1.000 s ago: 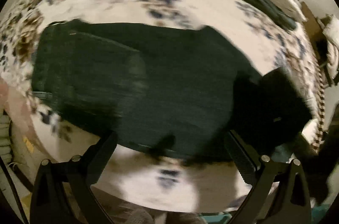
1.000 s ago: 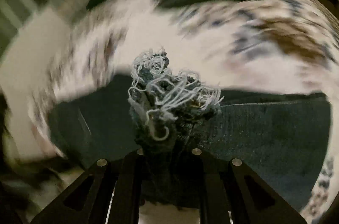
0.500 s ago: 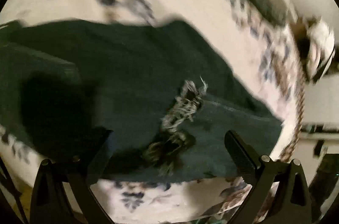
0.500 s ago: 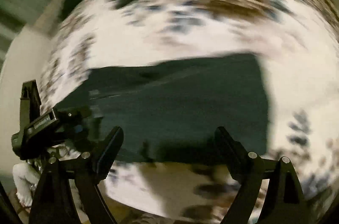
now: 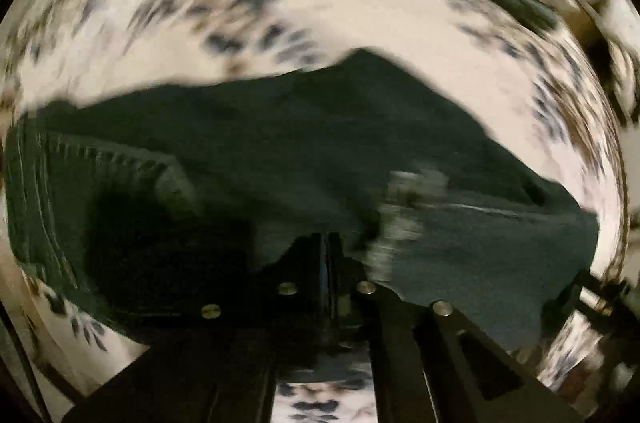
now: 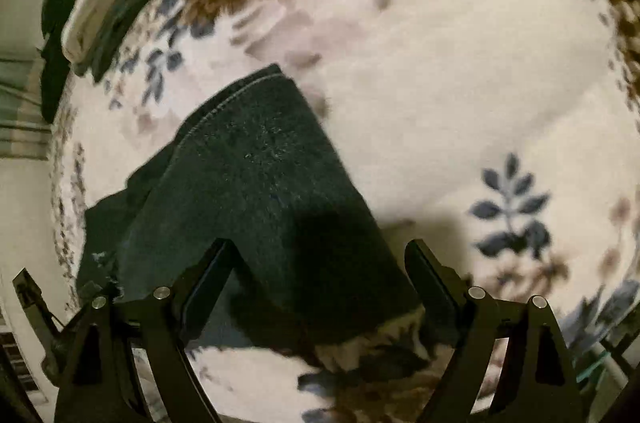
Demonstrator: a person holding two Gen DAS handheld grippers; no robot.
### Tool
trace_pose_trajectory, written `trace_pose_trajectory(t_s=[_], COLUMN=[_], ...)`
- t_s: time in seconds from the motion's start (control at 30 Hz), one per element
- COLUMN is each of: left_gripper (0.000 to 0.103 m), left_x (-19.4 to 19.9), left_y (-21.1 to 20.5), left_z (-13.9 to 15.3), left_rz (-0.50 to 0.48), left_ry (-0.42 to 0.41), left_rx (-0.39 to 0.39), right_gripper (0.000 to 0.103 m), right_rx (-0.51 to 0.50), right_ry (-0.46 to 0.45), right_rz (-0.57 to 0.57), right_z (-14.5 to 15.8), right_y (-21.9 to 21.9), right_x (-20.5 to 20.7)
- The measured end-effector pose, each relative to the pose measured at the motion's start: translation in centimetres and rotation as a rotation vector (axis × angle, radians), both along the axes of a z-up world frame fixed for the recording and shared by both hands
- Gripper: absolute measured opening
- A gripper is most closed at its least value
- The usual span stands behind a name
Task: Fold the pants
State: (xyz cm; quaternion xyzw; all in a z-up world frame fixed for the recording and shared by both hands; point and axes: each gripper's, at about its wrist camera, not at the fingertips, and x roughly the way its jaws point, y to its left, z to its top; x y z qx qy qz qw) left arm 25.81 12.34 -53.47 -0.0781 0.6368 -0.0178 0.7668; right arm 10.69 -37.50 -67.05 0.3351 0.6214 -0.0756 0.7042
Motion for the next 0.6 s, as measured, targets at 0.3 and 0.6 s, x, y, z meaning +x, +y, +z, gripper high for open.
trace_pose_trajectory(t_s=[0.3, 0.6], left_gripper=[0.024, 0.103], left_x=[-1.6, -10.1], left_y=[1.8, 15.2], left_z=[1.8, 1.9], left_rz=[0.047, 0.609], left_ry=[-0.022, -0.135], left_rx=[-0.140, -0.488], right_gripper=[0.080, 0.081], right_rx=[-0.175, -0.120], right_ry=[0.050, 0.049], right_rz=[0.159, 0.139], right_z=[0.3, 3.5], right_y=[2.8, 4.2], right_x=[4.3, 3.7])
